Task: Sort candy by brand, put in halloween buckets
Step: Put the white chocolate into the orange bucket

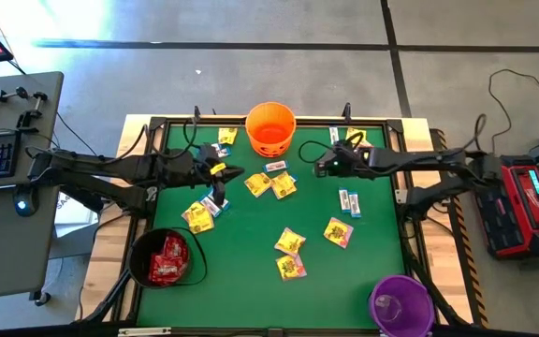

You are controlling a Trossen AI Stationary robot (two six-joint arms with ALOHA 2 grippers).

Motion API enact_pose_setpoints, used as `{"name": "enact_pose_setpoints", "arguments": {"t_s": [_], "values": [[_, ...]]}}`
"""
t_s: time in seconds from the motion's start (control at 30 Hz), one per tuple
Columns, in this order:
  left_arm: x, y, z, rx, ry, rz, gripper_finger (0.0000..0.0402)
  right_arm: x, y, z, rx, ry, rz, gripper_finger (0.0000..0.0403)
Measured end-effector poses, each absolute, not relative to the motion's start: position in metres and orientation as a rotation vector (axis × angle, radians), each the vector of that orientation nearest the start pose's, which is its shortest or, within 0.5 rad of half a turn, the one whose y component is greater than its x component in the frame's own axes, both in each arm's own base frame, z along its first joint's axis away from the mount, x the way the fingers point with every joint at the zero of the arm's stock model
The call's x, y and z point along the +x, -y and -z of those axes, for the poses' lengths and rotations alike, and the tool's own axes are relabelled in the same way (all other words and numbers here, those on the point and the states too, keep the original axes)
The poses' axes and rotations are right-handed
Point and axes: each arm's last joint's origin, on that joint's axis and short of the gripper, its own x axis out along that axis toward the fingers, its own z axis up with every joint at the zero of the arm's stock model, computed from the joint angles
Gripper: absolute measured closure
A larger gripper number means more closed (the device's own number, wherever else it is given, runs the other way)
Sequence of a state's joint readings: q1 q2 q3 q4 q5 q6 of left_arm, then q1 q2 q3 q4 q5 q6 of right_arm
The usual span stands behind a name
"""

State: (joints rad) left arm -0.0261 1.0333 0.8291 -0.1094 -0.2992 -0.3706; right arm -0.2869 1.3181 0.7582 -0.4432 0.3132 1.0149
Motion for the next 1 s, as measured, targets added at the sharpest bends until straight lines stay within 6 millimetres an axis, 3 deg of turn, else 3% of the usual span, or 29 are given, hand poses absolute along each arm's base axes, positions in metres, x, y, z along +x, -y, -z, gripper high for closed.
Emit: {"name": "enact_pose_setpoints", "arguments": {"t_s": [0.2,0.4,0.5,0.73,0.87,1.0], "values": [[0.227,-0.003,-0.311,-0.307,-0.253,-0.328,0.0401,0.234,0.070,-0.219,0.865,-0.529,0.912,0.0402],[0.227,-0.003,-0.311,-0.307,-0.254,-0.329,0.0401,0.233,0.068,-0.217,0.852,-0.575,0.896,0.0394],[0.227,-0.003,-0.310,-0.307,-0.256,-0.329,0.0401,0.236,0.067,-0.212,0.737,-0.671,0.816,0.0362],[0.227,-0.003,-0.310,-0.308,-0.262,-0.319,0.0401,0.236,0.069,-0.196,0.251,-0.963,0.577,0.0242],[0.227,-0.002,-0.310,-0.308,-0.270,-0.306,0.0401,0.236,0.077,-0.179,0.169,-1.069,0.466,0.0198],[0.226,-0.002,-0.308,-0.306,-0.288,-0.309,0.0401,0.240,0.090,-0.163,0.128,-1.132,0.426,0.0186]]}}
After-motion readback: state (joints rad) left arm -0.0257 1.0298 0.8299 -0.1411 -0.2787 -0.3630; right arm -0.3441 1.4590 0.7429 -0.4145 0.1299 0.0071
